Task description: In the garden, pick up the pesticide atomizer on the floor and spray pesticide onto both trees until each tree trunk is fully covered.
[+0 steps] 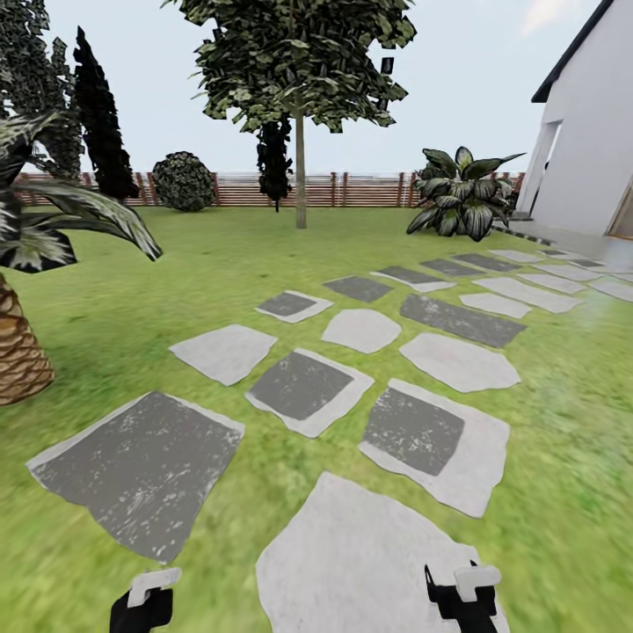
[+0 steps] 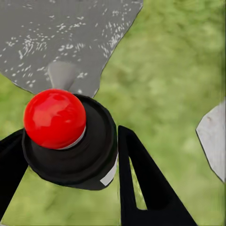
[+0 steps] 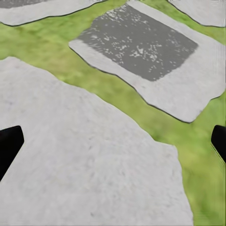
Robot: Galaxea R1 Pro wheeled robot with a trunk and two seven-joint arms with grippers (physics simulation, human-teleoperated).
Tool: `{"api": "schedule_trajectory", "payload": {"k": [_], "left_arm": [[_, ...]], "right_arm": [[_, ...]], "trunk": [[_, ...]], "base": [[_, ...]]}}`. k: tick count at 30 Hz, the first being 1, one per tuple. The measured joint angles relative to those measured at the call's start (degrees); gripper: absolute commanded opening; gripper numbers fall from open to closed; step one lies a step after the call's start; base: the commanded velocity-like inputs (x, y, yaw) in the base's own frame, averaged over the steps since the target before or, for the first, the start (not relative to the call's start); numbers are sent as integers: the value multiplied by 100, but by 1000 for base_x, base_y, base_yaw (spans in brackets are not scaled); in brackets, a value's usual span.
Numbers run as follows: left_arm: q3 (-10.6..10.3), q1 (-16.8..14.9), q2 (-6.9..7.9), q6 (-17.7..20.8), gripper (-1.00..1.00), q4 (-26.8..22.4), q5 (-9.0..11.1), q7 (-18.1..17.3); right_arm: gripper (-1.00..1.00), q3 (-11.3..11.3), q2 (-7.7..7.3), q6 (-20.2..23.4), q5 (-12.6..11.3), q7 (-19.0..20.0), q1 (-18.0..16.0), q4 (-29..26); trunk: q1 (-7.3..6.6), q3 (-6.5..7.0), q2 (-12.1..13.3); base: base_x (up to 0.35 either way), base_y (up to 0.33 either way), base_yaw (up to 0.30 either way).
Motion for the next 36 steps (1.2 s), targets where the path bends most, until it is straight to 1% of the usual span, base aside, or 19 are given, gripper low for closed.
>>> {"api": "schedule_trajectory", "payload": {"k": [36], "left_arm": [[-2,-1,-2,0,-100,2,8,0]], "right_arm": [[100,0,0,0,9,9,0,3]], "trunk": [[0,0,0]], "base": [[295,-169,0]]}}
